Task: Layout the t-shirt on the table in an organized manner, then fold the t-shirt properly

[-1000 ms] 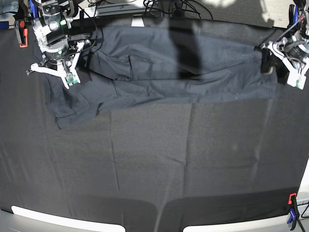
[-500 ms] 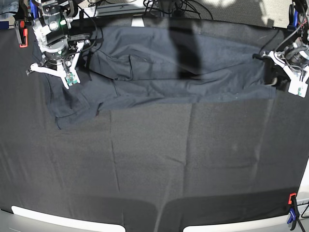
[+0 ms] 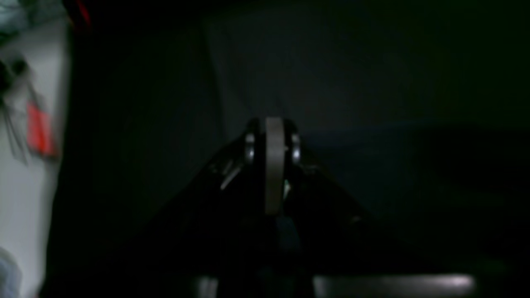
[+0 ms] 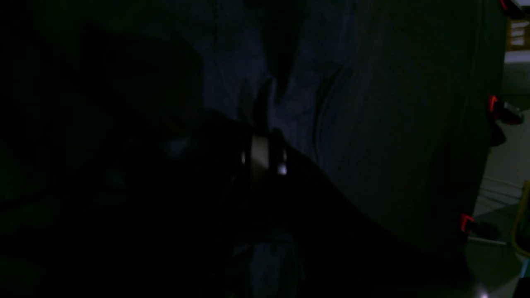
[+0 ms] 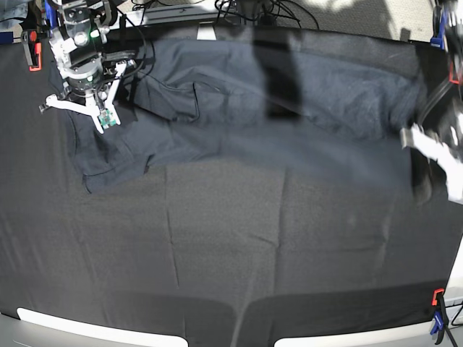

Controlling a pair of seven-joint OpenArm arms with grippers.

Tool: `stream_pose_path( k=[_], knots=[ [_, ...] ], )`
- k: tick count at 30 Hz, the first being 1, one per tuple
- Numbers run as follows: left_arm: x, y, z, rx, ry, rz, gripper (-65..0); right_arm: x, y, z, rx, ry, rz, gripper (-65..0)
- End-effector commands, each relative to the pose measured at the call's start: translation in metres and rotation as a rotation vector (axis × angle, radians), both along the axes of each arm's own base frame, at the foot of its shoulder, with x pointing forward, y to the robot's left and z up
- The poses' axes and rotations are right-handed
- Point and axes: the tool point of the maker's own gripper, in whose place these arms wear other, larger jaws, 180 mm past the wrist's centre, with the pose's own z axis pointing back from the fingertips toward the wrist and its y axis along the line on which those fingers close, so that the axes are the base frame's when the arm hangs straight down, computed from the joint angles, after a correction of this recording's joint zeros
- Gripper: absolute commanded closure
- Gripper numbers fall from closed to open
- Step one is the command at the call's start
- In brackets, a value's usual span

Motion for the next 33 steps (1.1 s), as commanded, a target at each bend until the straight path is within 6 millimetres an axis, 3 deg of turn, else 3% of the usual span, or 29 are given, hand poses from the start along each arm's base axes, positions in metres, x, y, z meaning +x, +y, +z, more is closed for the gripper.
stream_pose_path(
  k=[1, 5, 10, 12, 18, 21, 25, 30, 33],
  knots=[
    [0.011, -0.006, 0.023, -0.002, -0.075, -0.027, 0.0, 0.006, -0.004, 0.011, -0.02, -0.04, 0.001, 0.0],
    [0.034, -0.049, 0.026, -0.026, -0.088, -0.142, 0.0, 0.006, -0.004, 0.011, -0.019, -0.04, 0.001, 0.0],
    [0.052, -0.093, -0.009, 0.009, -0.021, -0.264, 0.0, 0.006, -0.005, 0.012, -0.019, -0.047, -0.011, 0.0],
    [0.056, -0.094, -0.018, 0.052, 0.0, -0.273, 0.0, 0.007, -0.006, 0.013, -0.019, -0.054, -0.02, 0.0],
    [0.055, -0.076, -0.007, 0.072, 0.0, -0.251, 0.0, 0.007, -0.006, 0.013, -0.018, -0.054, -0.021, 0.0],
    [0.038, -0.064, -0.014, 0.065, 0.085, -0.267, 0.0, 0.007, -0.006, 0.013, -0.019, -0.054, -0.021, 0.0],
    [-0.001, -0.052, -0.03, 0.103, 0.173, -0.315, 0.0, 0.007, -0.006, 0.013, -0.018, -0.055, -0.02, 0.0],
    [-0.058, -0.06, -0.061, 0.171, 0.313, -0.446, 0.0, 0.007, -0.006, 0.013, -0.018, -0.055, -0.02, 0.0],
    [-0.077, -0.061, -0.07, 0.177, 0.356, -0.476, 0.0, 0.007, -0.006, 0.013, -0.019, -0.055, -0.02, 0.0]
  ],
)
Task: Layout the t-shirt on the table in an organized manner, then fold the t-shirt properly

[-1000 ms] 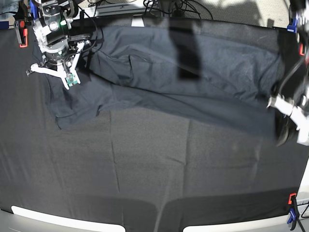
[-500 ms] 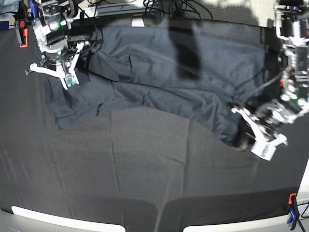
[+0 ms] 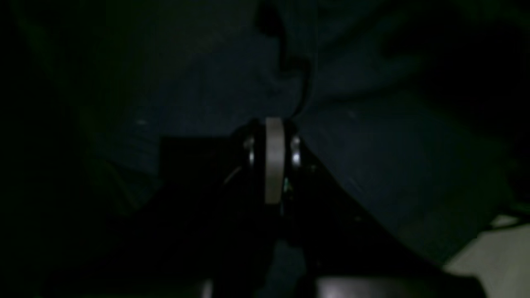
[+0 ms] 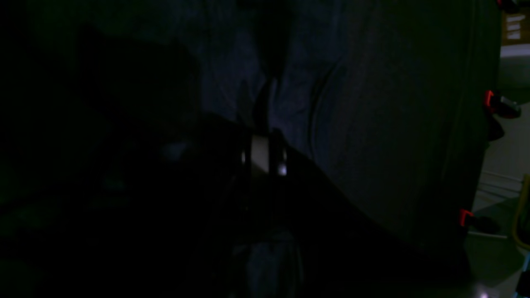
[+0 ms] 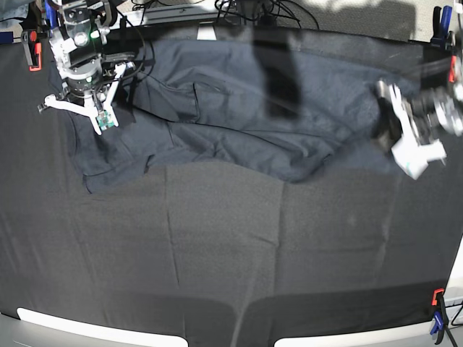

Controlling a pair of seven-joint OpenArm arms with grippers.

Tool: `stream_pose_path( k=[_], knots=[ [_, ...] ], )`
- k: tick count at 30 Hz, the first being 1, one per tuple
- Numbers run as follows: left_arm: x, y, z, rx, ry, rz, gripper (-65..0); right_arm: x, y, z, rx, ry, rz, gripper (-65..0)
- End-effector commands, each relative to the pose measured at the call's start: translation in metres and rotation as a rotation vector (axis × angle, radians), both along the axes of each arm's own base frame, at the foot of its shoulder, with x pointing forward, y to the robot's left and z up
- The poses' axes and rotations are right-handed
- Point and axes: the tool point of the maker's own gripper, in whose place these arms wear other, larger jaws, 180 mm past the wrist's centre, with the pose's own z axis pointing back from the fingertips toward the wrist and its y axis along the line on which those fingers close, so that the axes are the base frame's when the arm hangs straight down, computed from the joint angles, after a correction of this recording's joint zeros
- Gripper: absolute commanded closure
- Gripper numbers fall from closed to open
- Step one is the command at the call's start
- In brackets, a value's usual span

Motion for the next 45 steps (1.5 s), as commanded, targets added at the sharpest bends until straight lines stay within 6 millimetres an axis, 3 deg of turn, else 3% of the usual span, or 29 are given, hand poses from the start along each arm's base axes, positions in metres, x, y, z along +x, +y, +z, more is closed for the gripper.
stream_pose_path(
  k=[1, 6, 13, 21, 27, 28, 30, 32, 34, 38, 42, 45],
  knots=[
    [0.004, 0.007, 0.011, 0.012, -0.03, -0.001, 0.0, 0.007, -0.004, 0.011, -0.02, -0.041, 0.002, 0.0],
    [-0.01, 0.042, -0.004, 0.139, 0.032, 0.055, 0.0, 0.006, -0.004, 0.011, -0.021, -0.04, 0.002, 0.0],
    [-0.039, 0.069, -0.013, 0.167, 0.093, 0.122, 0.0, 0.008, -0.011, 0.015, -0.08, -0.048, 0.007, 0.0],
    [-0.05, 0.071, -0.02, 0.181, 0.131, 0.124, 0.0, 0.008, -0.018, 0.018, -0.109, -0.041, 0.015, 0.0],
    [-0.048, 0.053, -0.011, 0.046, 0.129, 0.139, 0.0, -0.001, -0.028, 0.012, -0.128, 0.028, -0.017, 0.0],
    [-0.047, 0.052, -0.01, 0.035, 0.128, 0.14, 0.0, -0.005, -0.028, 0.009, -0.123, 0.052, -0.022, -1.3],
    [-0.047, 0.051, -0.01, 0.03, 0.129, 0.141, 0.0, -0.007, -0.028, 0.007, -0.131, 0.072, -0.018, -17.1],
    [-0.047, 0.051, -0.01, 0.03, 0.129, 0.141, 0.0, -0.007, -0.03, 0.009, -0.149, 0.068, -0.018, -28.6],
    [-0.047, 0.052, -0.01, 0.031, 0.129, 0.141, 0.0, -0.005, -0.031, 0.011, -0.16, 0.055, -0.013, -31.5],
    [-0.047, 0.051, -0.01, 0.028, 0.129, 0.142, 0.0, 0.013, -0.001, 0.027, -0.036, -0.058, 0.071, -31.5],
    [-0.047, 0.051, -0.01, 0.028, 0.129, 0.142, 0.0, 0.03, 0.04, 0.07, 0.126, -0.197, 0.134, -31.4],
    [-0.047, 0.05, -0.011, 0.025, 0.129, 0.143, 0.0, 0.051, 0.053, 0.088, 0.226, -0.266, 0.137, -31.4]
  ],
)
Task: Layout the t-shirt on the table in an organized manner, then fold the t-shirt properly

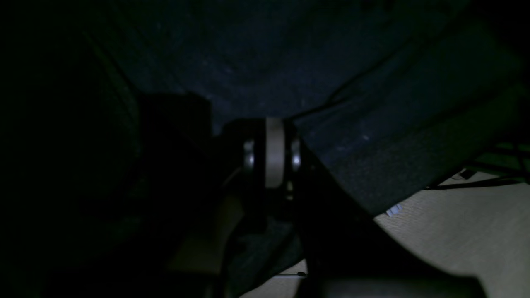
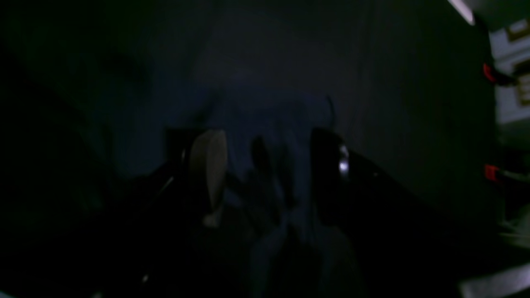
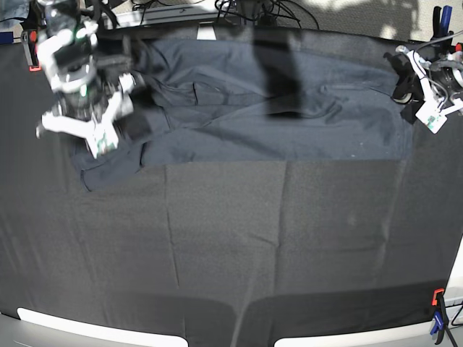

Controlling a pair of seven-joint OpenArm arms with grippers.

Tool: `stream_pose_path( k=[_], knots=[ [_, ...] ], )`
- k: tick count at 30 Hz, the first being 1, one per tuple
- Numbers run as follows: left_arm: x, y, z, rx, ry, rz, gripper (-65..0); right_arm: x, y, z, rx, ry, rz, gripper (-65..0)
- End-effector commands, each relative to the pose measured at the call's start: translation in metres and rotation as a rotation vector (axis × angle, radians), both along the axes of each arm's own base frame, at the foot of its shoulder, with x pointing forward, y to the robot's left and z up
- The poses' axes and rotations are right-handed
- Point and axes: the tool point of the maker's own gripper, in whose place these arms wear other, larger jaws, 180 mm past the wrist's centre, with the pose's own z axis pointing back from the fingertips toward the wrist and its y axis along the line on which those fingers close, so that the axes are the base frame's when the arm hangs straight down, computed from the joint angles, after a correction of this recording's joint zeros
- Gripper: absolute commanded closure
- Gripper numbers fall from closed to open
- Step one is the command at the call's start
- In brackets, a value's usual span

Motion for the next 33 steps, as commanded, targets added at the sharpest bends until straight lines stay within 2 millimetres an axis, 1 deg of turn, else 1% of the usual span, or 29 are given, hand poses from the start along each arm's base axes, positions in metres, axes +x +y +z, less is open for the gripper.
stream_pose_path(
  k=[1, 3, 5, 6, 7, 9, 11, 13, 17, 20, 22, 25, 27, 30, 33],
  knots=[
    [0.005, 0.0, 0.009, -0.007, -0.029, -0.009, 0.0, 0.014, 0.002, 0.015, 0.032, -0.06, 0.0, -31.4],
    [0.005, -0.003, 0.008, -0.018, -0.03, -0.003, 0.0, 0.031, 0.005, 0.011, 0.115, -0.059, -0.016, -31.0],
    [0.004, -0.007, 0.006, -0.034, -0.031, 0.006, 0.0, 0.046, 0.001, -0.005, 0.157, -0.021, -0.047, -31.0],
    [0.004, -0.01, 0.005, -0.044, -0.031, 0.011, 0.0, 0.051, -0.003, -0.017, 0.163, 0.022, -0.059, -31.0],
    [0.003, -0.013, 0.004, -0.054, -0.03, 0.017, 0.0, 0.052, -0.007, -0.031, 0.156, 0.084, -0.068, -31.0],
    [0.002, -0.017, 0.002, -0.066, -0.03, 0.025, 0.0, 0.046, -0.008, -0.058, 0.143, 0.235, -0.047, -31.0],
    [0.001, -0.02, 0.0, -0.072, -0.029, 0.031, 0.0, 0.038, -0.005, -0.073, 0.135, 0.339, -0.014, -31.0],
    [0.001, -0.02, 0.001, -0.076, -0.03, 0.032, 0.0, 0.035, -0.002, -0.075, 0.143, 0.356, 0.006, -31.0],
    [0.002, -0.02, 0.001, -0.076, -0.031, 0.032, 0.0, 0.029, -0.005, -0.079, 0.128, 0.389, -0.006, -31.0],
    [0.002, -0.02, 0.001, -0.077, -0.031, 0.032, 0.0, 0.028, -0.002, -0.081, 0.12, 0.396, 0.034, -31.0],
    [0.001, -0.02, 0.001, -0.077, -0.03, 0.032, 0.0, 0.026, -0.003, -0.089, 0.118, 0.415, 0.045, -31.0],
    [0.001, -0.02, 0.001, -0.077, -0.03, 0.032, 0.0, 0.021, -0.013, -0.106, 0.103, 0.454, 0.02, -31.0],
    [0.001, -0.02, 0.001, -0.077, -0.03, 0.032, 0.0, 0.019, -0.015, -0.113, 0.111, 0.468, 0.012, -30.4],
    [0.001, -0.02, 0.001, -0.077, -0.03, 0.032, 0.0, 0.02, -0.013, -0.111, 0.117, 0.463, 0.016, -20.3],
    [0.002, -0.02, 0.001, -0.077, -0.031, 0.032, 0.0, 0.025, -0.009, -0.1, 0.111, 0.428, 0.031, -10.3]
  ],
)
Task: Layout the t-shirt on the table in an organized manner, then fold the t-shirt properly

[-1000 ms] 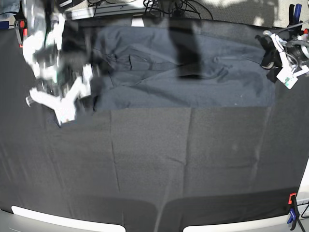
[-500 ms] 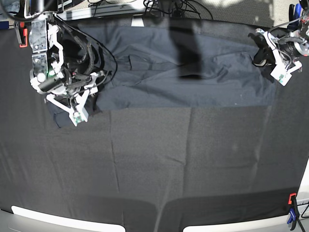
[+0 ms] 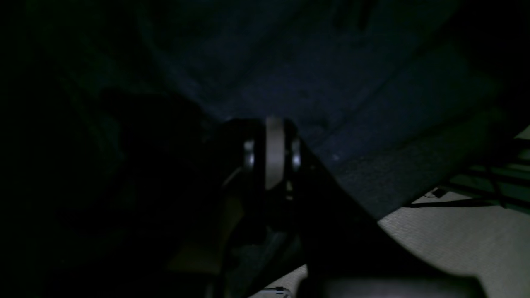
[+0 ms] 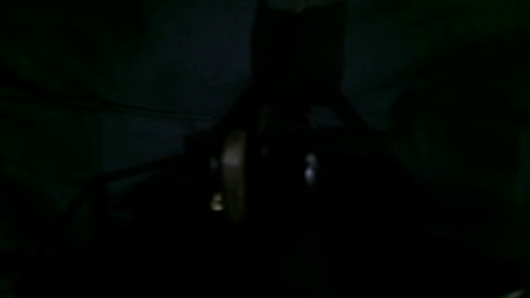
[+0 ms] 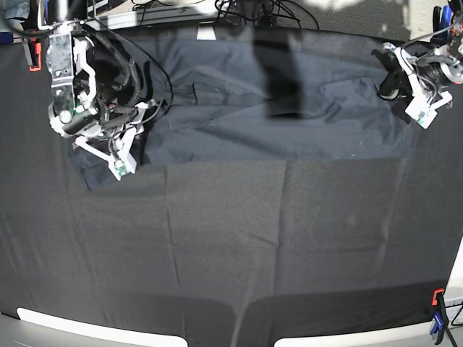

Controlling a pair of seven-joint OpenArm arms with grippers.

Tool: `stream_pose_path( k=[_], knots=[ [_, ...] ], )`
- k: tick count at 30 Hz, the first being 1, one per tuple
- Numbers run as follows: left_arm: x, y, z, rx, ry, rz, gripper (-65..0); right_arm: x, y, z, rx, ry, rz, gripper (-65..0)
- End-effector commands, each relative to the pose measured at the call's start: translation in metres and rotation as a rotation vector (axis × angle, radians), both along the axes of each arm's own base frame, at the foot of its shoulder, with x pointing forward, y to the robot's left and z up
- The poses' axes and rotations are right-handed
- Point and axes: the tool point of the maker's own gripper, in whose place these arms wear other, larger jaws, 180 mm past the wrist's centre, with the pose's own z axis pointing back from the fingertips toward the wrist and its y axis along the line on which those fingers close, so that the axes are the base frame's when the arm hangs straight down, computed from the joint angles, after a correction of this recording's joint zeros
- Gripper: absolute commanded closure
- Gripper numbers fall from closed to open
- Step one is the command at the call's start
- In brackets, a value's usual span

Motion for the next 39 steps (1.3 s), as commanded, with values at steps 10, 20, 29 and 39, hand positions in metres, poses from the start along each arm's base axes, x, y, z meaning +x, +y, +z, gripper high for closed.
stream_pose_path(
  k=[10, 20, 29, 39],
  knots=[
    [0.006, 0.001, 0.01, -0.006, -0.033, -0.009, 0.0, 0.026, 0.013, 0.069, -0.055, -0.216, 0.076, 0.0],
    [0.006, 0.001, 0.01, -0.006, -0.033, -0.009, 0.0, 0.039, 0.009, 0.09, -0.107, -0.306, 0.079, 0.0],
    [0.006, 0.001, 0.01, -0.006, -0.033, -0.009, 0.0, 0.033, 0.014, 0.085, -0.068, -0.268, 0.08, -5.5],
    [0.006, 0.001, 0.01, -0.006, -0.033, -0.009, 0.0, 0.033, 0.013, 0.085, -0.075, -0.266, 0.078, 0.0]
  ],
)
